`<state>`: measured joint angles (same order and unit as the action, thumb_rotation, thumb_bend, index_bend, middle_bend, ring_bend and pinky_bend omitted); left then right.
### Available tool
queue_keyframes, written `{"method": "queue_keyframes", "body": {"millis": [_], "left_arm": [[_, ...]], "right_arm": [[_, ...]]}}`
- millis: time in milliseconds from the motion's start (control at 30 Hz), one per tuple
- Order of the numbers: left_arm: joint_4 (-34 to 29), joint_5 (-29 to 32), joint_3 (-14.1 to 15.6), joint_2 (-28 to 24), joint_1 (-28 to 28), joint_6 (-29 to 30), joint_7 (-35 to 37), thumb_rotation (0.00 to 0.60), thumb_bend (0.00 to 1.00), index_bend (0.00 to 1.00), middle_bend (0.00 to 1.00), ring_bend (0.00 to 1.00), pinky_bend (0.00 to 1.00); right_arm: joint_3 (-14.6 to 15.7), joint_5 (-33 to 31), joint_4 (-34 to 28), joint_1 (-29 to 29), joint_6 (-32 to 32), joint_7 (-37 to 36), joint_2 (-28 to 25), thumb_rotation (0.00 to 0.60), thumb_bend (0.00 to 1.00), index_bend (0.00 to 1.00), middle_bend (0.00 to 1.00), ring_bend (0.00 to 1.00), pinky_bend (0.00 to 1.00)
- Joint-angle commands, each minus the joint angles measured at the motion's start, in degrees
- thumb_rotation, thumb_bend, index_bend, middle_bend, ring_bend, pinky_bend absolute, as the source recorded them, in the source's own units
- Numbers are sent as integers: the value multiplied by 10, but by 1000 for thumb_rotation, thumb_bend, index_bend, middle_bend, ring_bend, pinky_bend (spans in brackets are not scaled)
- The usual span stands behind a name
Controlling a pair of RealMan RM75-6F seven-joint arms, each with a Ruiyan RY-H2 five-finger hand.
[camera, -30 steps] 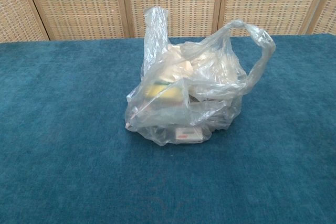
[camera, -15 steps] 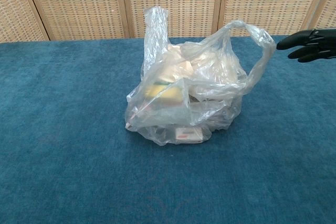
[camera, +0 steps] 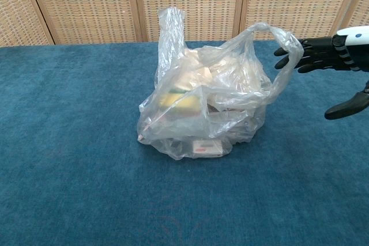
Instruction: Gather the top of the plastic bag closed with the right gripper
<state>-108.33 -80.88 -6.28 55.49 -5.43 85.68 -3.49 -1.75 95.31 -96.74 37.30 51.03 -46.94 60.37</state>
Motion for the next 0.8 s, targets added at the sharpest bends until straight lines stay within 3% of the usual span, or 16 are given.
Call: {"method": "queue_keyframes", "body": {"millis": [33, 533, 800], "left_arm": [[0, 3, -1, 1, -2, -3, -3, 600, 155, 0, 0, 0, 0], [0, 6, -1, 2, -4, -3, -3, 600, 156, 0, 0, 0, 0], [2, 11, -3, 0, -6, -8, 3, 600, 157, 0, 0, 0, 0]], "right_arm": [[-1, 0, -4, 15, -4, -41, 7, 600, 0, 102, 150, 0, 0], [-16, -15, -16, 79, -45, -211, 9, 600, 0, 154, 200, 6, 2], [-19, -19, -10, 112, -63, -360, 13, 600, 0, 180, 253, 75, 87]]}}
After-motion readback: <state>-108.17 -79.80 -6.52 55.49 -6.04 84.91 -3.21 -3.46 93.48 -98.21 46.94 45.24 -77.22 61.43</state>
